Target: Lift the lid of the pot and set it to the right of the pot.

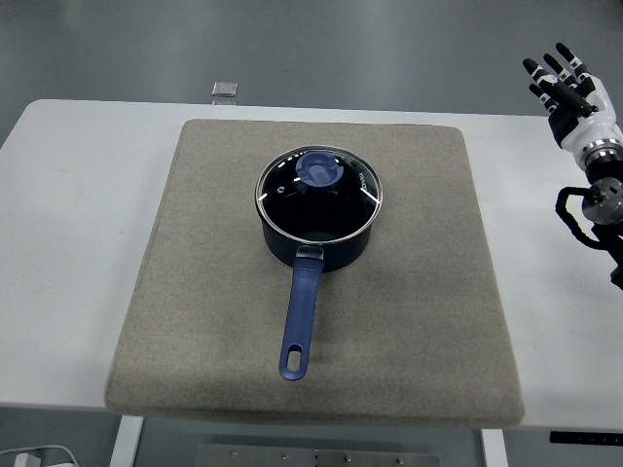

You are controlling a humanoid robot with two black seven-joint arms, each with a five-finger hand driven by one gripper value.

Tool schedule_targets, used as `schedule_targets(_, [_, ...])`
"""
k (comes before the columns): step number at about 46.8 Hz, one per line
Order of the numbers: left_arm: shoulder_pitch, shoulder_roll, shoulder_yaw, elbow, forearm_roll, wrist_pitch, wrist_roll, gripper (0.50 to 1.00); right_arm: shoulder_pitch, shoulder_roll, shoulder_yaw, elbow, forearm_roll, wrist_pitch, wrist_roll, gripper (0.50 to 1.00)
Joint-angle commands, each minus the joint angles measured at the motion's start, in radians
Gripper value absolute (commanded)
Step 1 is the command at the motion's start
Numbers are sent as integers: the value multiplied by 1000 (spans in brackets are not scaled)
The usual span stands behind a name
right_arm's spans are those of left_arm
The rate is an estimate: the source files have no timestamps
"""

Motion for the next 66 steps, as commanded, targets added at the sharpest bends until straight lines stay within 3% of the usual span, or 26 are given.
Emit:
schedule_targets(1, [7, 0, 2, -2, 0, 0, 0, 1000, 0, 1, 1, 0, 1, 0, 0, 917])
schedule_targets(66, [8, 0, -1, -3, 0, -1, 0, 1000, -1, 1, -1, 0, 8, 0, 0, 917])
